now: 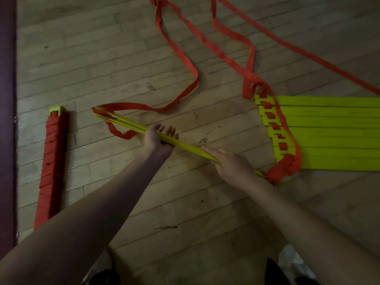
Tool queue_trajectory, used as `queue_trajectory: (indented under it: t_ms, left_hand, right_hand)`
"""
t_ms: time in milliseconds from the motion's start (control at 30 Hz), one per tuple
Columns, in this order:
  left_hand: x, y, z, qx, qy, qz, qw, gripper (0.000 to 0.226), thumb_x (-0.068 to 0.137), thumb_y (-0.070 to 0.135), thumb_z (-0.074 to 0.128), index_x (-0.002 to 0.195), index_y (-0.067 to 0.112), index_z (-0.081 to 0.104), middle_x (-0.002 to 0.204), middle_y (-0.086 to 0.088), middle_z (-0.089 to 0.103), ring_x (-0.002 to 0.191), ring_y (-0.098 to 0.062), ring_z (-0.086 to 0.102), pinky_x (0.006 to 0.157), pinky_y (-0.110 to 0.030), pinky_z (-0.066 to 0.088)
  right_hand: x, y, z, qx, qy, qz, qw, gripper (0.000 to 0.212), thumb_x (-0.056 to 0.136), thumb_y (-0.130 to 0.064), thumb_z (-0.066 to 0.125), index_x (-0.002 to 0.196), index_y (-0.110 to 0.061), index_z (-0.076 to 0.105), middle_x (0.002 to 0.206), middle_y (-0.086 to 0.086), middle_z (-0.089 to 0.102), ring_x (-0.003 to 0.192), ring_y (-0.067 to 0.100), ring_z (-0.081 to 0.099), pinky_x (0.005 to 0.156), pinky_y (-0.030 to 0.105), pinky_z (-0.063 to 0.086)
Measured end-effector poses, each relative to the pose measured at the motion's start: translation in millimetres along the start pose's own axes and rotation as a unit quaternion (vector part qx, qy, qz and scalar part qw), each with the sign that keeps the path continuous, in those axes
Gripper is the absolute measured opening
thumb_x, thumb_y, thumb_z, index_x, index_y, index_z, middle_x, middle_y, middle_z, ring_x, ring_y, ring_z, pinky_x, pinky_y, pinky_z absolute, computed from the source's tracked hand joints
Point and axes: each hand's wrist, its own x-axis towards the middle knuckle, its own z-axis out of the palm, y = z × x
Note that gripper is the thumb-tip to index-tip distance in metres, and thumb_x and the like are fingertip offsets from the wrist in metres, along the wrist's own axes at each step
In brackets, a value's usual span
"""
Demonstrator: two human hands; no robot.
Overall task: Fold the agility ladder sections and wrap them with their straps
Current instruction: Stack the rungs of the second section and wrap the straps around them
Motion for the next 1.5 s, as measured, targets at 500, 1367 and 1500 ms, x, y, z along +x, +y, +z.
queue_trajectory:
  t_ms: [500, 1367, 1500]
  left_hand:
    - [12, 18, -8, -0.081, -0.002, 0.041, 0.996, 0.034, 0.104, 0.013, 0.032, 0.136, 0.013, 0.042, 0.131, -0.01, 0.054, 0.126, -0.026, 0.051, 0.102, -0.046, 0.034]
    - [8, 4, -16, 0.023, 0.03, 0.016, 0.999, 0.025, 0.102, 0.017, 0.037, 0.079, 0.012, 0.045, 0.072, -0.002, 0.046, 0.063, -0.014, 0.047, 0.08, -0.048, 0.049]
    - [3, 1, -9, 0.099, -0.008, 0.002, 0.995, 0.021, 0.1, 0.016, 0.042, 0.08, 0.012, 0.046, 0.067, -0.002, 0.045, 0.062, -0.015, 0.047, 0.071, -0.046, 0.05]
  right_hand:
    - [-29, 75, -4, 0.076, 0.156, 0.389, 0.905, 0.074, 0.096, -0.056, 0.034, 0.13, 0.009, 0.044, 0.135, 0.029, 0.043, 0.127, 0.041, 0.038, 0.104, 0.046, 0.032]
    - [9, 68, -16, 0.356, 0.339, 0.352, 0.797, 0.038, 0.102, -0.025, 0.041, 0.117, 0.004, 0.06, 0.119, 0.021, 0.06, 0.111, 0.034, 0.054, 0.084, 0.033, 0.037]
    - [13, 58, -13, 0.274, 0.23, 0.283, 0.89, 0.043, 0.1, -0.036, 0.039, 0.113, -0.003, 0.063, 0.114, 0.019, 0.064, 0.109, 0.034, 0.058, 0.089, 0.039, 0.043]
